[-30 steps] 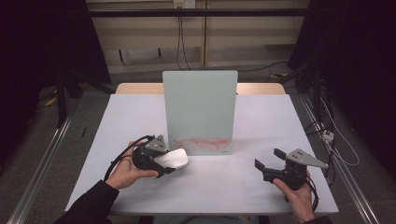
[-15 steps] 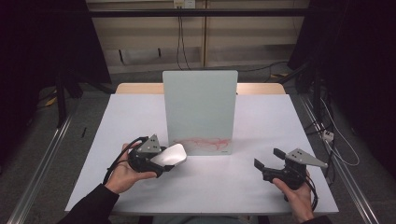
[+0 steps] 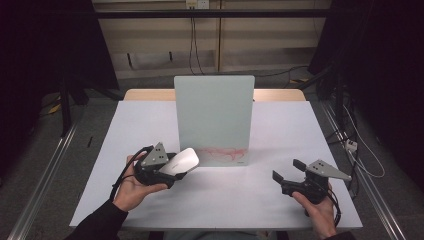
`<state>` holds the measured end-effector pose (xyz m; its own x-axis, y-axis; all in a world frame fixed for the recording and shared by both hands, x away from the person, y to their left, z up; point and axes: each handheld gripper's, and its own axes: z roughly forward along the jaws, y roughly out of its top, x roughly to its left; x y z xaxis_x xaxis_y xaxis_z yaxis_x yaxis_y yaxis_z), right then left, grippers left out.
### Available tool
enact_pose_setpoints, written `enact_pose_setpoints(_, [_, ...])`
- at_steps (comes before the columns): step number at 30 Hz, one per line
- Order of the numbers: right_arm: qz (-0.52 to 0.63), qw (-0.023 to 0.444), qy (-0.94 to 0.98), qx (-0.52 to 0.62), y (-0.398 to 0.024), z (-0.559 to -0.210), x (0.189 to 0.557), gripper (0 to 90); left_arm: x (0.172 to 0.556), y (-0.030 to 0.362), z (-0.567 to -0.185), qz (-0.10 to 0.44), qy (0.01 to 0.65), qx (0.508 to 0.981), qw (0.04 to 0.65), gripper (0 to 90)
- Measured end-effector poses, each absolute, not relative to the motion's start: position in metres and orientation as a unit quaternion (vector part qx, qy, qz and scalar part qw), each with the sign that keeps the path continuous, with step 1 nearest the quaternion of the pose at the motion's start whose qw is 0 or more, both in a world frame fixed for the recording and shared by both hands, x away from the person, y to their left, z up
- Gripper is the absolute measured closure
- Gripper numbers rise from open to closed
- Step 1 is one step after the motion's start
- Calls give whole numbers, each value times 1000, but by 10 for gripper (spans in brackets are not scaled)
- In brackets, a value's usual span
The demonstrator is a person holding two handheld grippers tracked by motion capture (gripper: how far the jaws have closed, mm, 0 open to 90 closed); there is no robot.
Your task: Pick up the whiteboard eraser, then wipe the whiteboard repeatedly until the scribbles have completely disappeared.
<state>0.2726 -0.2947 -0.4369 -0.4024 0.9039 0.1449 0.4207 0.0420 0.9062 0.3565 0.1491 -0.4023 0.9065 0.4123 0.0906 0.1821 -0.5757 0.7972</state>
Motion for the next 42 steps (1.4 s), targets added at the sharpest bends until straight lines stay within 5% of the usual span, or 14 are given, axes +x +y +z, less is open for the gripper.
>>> enact_pose_setpoints(42, [487,243,683,487,-295,-439,274,94,377,98,-387,243,100,863,431,311])
